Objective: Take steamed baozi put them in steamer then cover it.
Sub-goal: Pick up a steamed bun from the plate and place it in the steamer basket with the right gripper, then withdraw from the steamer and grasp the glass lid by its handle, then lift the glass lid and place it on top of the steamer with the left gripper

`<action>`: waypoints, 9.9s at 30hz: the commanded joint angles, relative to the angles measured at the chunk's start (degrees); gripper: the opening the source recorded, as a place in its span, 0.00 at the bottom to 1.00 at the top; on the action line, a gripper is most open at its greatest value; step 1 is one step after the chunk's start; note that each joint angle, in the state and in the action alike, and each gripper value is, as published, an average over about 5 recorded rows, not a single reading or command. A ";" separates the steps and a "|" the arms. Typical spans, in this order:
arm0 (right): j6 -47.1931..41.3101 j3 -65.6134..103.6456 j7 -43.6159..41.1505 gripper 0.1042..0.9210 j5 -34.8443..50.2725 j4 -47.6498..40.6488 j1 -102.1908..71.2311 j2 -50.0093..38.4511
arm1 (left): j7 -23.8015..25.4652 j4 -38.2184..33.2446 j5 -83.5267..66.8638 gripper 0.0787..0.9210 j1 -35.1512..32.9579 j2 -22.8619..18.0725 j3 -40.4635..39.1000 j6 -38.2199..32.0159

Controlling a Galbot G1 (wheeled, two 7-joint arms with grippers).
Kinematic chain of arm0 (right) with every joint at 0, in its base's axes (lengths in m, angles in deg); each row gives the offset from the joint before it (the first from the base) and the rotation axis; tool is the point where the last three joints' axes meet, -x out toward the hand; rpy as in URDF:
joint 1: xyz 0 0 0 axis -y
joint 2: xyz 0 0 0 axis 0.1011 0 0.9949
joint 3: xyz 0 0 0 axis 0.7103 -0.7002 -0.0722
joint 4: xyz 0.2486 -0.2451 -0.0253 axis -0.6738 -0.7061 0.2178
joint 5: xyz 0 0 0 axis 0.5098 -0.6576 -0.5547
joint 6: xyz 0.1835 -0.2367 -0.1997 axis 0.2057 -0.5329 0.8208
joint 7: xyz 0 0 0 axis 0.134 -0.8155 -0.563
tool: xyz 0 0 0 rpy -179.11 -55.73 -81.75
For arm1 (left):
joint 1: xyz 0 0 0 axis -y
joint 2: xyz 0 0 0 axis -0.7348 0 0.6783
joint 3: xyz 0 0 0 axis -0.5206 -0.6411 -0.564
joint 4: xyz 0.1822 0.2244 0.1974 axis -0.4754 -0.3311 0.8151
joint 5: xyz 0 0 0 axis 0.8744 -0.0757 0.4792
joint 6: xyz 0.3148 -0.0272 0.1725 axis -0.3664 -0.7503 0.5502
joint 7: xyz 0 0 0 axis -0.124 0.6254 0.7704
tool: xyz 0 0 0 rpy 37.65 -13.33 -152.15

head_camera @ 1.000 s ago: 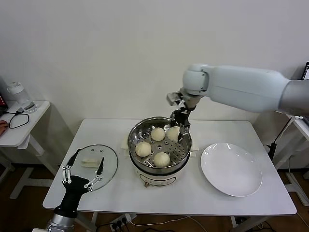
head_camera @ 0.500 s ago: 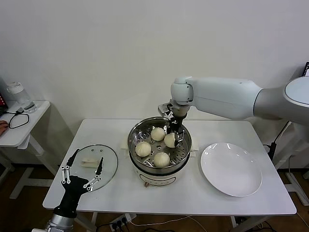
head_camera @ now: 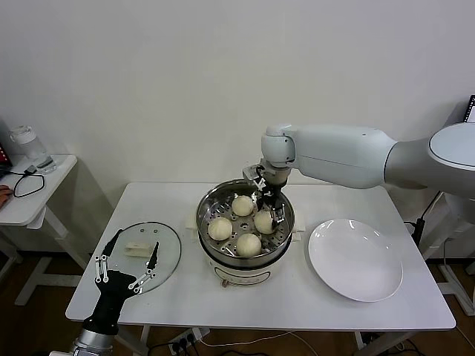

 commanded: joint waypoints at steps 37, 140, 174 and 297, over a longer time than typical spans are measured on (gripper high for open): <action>26.06 110.43 87.55 0.88 -7.69 27.00 -92.05 -22.52 | -12.72 8.75 32.77 0.88 9.73 2.46 3.91 11.88; 35.16 125.31 76.28 0.88 -20.35 27.41 -116.52 5.77 | -20.62 50.92 66.03 0.18 32.98 -0.55 -2.19 9.53; 34.58 126.07 76.53 0.88 -20.51 25.82 -115.40 5.65 | -1.54 -9.11 52.01 0.13 28.76 6.47 -22.04 47.11; 34.17 126.29 76.34 0.88 -22.56 23.23 -112.71 7.46 | 17.14 15.51 72.62 0.39 45.83 -7.58 -44.20 55.71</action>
